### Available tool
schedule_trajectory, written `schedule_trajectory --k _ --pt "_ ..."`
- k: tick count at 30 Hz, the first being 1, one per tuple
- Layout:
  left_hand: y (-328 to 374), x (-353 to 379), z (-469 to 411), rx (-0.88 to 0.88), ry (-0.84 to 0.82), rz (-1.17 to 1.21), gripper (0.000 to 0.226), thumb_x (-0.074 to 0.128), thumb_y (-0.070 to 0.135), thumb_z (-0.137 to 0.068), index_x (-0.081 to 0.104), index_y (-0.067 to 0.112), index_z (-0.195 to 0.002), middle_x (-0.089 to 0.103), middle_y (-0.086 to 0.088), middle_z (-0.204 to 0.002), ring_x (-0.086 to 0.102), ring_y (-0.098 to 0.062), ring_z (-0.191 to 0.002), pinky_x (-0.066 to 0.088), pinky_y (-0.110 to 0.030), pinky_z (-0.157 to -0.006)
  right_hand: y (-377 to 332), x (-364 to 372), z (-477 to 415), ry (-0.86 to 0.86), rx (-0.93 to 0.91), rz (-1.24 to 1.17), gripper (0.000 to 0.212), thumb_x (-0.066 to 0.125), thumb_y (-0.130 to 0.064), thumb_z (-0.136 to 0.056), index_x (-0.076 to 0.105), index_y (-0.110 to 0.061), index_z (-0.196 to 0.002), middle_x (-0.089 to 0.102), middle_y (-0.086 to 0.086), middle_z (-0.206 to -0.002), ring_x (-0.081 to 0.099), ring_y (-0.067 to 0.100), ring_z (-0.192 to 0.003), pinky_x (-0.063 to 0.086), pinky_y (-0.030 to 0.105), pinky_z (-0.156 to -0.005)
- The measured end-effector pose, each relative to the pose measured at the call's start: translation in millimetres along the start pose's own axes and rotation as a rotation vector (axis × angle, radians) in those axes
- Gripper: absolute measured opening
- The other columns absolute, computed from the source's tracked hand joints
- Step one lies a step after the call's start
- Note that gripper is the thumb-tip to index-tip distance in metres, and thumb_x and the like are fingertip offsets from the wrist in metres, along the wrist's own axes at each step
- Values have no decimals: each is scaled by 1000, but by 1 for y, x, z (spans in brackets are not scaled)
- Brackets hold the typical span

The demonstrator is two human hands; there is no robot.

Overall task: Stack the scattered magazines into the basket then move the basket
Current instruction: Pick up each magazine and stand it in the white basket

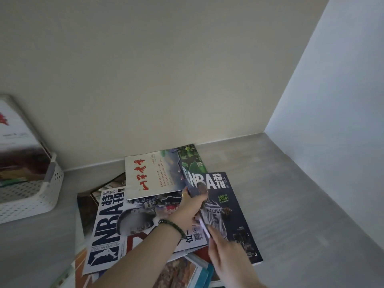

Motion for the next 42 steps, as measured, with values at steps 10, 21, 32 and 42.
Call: schedule_trajectory --k 10,21,32,42 --pt "39 -73 69 467 -57 -43 25 58 -4 -81 61 12 -100 69 2 -93 65 -4 -80 50 -12 -64 0 -22 -45 281 504 -788 80 58 -28 -84 5 -19 -144 20 8 -151 28 23 -134 27 40 -109" --pt "118 -272 176 837 260 -249 27 60 0 -82 57 26 -91 67 23 -81 64 8 -70 48 -6 -58 -153 -38 -141 225 30 -1221 26 58 0 -81 64 -19 -98 73 -7 -91 68 9 -84 56 27 -71" --pt "183 -490 211 912 830 -341 26 63 12 -82 59 5 -107 65 -8 -108 61 -25 -95 50 -38 -82 -376 -15 -260 346 -219 -1046 25 56 4 -83 61 -21 -83 65 -8 -77 61 -9 -60 45 5 -52" --pt "150 -577 139 726 841 -110 9 69 8 -77 63 14 -81 67 -17 -96 63 -40 -93 51 -54 -85 -407 56 -316 375 -16 -890 15 63 -5 -80 70 -11 -92 63 -6 -73 54 -7 -58 38 -1 -43"
Point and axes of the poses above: each hand's wrist, its own z-axis away from the middle knuckle, its own x-axis out of the palm, y = z × x, the point moved 2 cm from there along -z, towards the middle knuckle
